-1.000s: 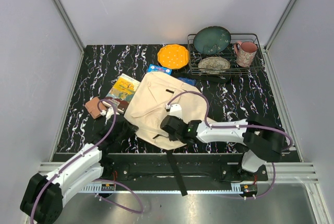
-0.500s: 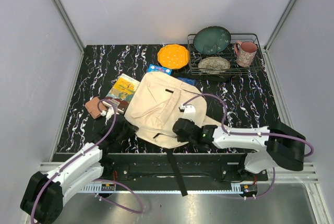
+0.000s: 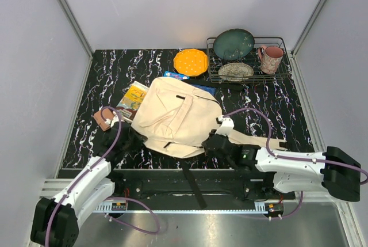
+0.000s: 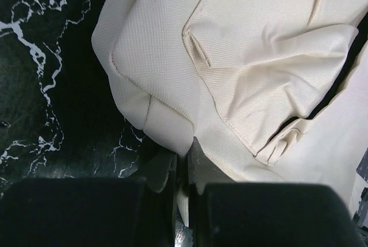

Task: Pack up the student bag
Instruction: Unzip the student bag at the center of the board.

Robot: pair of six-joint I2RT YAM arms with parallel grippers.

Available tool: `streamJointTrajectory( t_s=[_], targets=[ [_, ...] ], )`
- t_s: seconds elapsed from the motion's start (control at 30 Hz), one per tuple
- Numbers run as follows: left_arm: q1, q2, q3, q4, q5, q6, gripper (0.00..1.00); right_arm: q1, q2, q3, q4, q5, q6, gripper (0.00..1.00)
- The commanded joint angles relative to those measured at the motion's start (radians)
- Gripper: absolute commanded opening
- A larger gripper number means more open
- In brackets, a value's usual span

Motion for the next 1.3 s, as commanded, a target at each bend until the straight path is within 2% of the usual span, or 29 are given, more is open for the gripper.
streamJointTrajectory(
  t_s=[0.0, 0.03, 0.1, 0.17, 0.2, 0.4, 0.53, 0.57, 0.63, 0.67, 0.7, 0.8, 1.27],
  targets=[
    [0.058, -0.001, 0.049, -0.019, -0.044, 0.121, 0.19, -0.004, -0.020, -0.007, -0.050, 0.138, -0.028, 0.00],
    [0.058, -0.004, 0.053, -0.014, -0.021, 0.134, 0.55, -0.006, -0.017, 0.006, -0.042, 0.133, -0.054, 0.00],
    [0.058, -0.033, 0.056, -0.002, 0.036, 0.160, 0.79, -0.004, 0.000, 0.016, 0.001, 0.107, -0.096, 0.00],
    [0.056, -0.094, 0.054, 0.009, 0.084, 0.173, 0.95, -0.004, 0.021, 0.028, 0.030, 0.089, -0.113, 0.00],
    [0.058, -0.119, 0.054, 0.008, 0.116, 0.179, 0.99, -0.006, 0.030, 0.035, 0.033, 0.087, -0.119, 0.00],
    [0.014, -0.272, 0.109, 0.055, 0.284, 0.332, 0.99, -0.004, 0.084, 0.083, 0.053, 0.066, -0.157, 0.00],
    [-0.136, -0.219, 0.120, 0.198, 0.339, 0.343, 0.99, -0.006, 0.090, 0.097, 0.067, 0.055, -0.167, 0.00],
    [-0.222, -0.167, 0.147, 0.214, 0.326, 0.383, 0.99, -0.006, 0.086, 0.098, 0.069, 0.055, -0.170, 0.00],
    [-0.314, -0.098, 0.192, 0.203, 0.250, 0.439, 0.99, -0.004, 0.079, 0.108, 0.064, 0.056, -0.173, 0.00],
    [-0.410, -0.022, 0.213, 0.181, 0.213, 0.494, 0.99, -0.004, 0.076, 0.109, 0.058, 0.056, -0.174, 0.00],
    [-0.460, 0.016, 0.256, 0.170, 0.125, 0.519, 0.99, -0.004, 0.073, 0.111, 0.058, 0.056, -0.173, 0.00],
    [-0.604, 0.146, 0.310, 0.138, -0.021, 0.596, 0.99, -0.004, 0.056, 0.103, 0.046, 0.064, -0.161, 0.00],
    [-0.689, 0.384, 0.388, 0.293, 0.096, 0.697, 0.99, -0.007, -0.066, 0.086, -0.010, 0.078, -0.134, 0.00]
  ],
)
